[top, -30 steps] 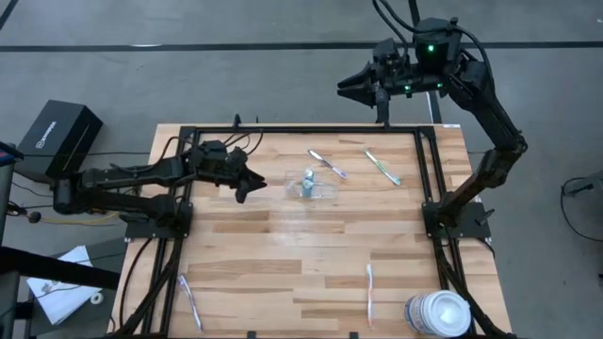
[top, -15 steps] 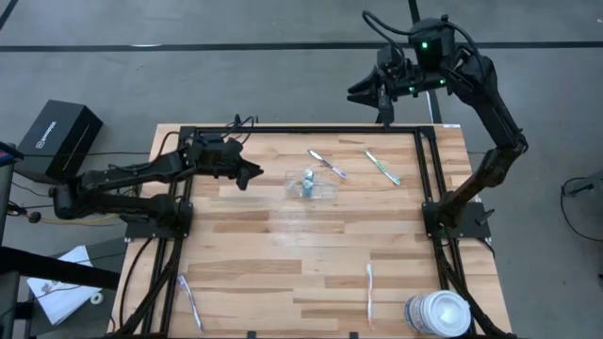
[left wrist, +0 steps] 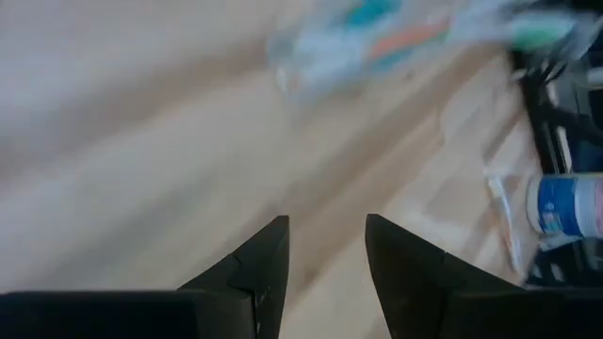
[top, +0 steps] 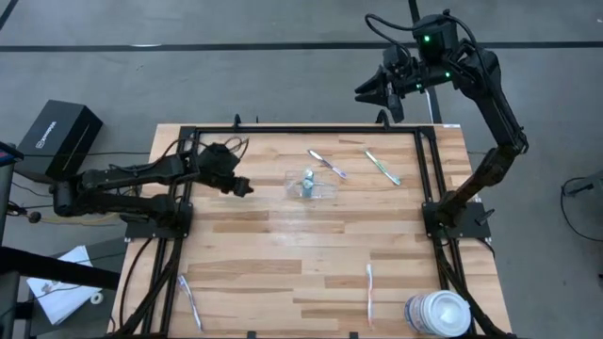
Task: Pick & Place toothbrushing station
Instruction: Put the orange toothbrush into the transparent organizer
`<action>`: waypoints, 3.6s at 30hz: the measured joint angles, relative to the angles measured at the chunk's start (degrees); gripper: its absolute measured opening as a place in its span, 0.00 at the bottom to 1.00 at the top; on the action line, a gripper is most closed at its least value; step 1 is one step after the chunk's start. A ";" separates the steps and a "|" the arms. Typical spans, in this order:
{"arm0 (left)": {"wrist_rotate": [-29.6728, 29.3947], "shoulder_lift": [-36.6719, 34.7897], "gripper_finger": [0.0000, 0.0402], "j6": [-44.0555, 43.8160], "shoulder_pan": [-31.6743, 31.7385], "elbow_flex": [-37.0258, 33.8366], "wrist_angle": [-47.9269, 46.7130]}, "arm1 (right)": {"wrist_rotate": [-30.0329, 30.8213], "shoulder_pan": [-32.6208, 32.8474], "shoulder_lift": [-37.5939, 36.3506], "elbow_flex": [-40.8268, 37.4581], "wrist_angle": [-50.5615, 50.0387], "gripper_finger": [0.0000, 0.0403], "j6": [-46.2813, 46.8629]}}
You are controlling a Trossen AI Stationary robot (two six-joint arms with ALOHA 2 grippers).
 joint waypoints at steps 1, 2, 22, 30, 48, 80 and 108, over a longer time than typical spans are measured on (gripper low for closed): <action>0.55 0.00 0.34 -2.26 -1.04 0.00 -1.33 | -0.31 -0.39 0.00 0.00 -0.36 0.26 -0.34; 0.64 0.00 0.34 -3.89 -2.24 0.01 -2.01 | -0.40 -0.73 0.00 0.00 -0.72 0.26 -0.64; -9.25 0.00 0.34 3.42 0.75 0.02 9.25 | -0.95 -2.21 0.00 0.00 -0.59 0.26 -4.08; -8.87 0.22 0.34 17.50 3.48 3.08 15.19 | 16.44 -7.59 2.26 -0.09 -9.55 0.26 4.19; 2.10 5.77 0.34 34.92 16.06 11.43 17.25 | 24.06 -9.74 14.38 -6.78 -19.65 0.26 13.27; 2.12 6.31 0.34 35.81 17.78 11.18 18.07 | 31.62 17.50 -40.15 -82.14 17.82 0.26 66.72; 8.32 8.26 0.34 35.90 17.58 11.17 18.45 | 33.87 70.25 -11.76 -67.95 25.99 0.26 130.77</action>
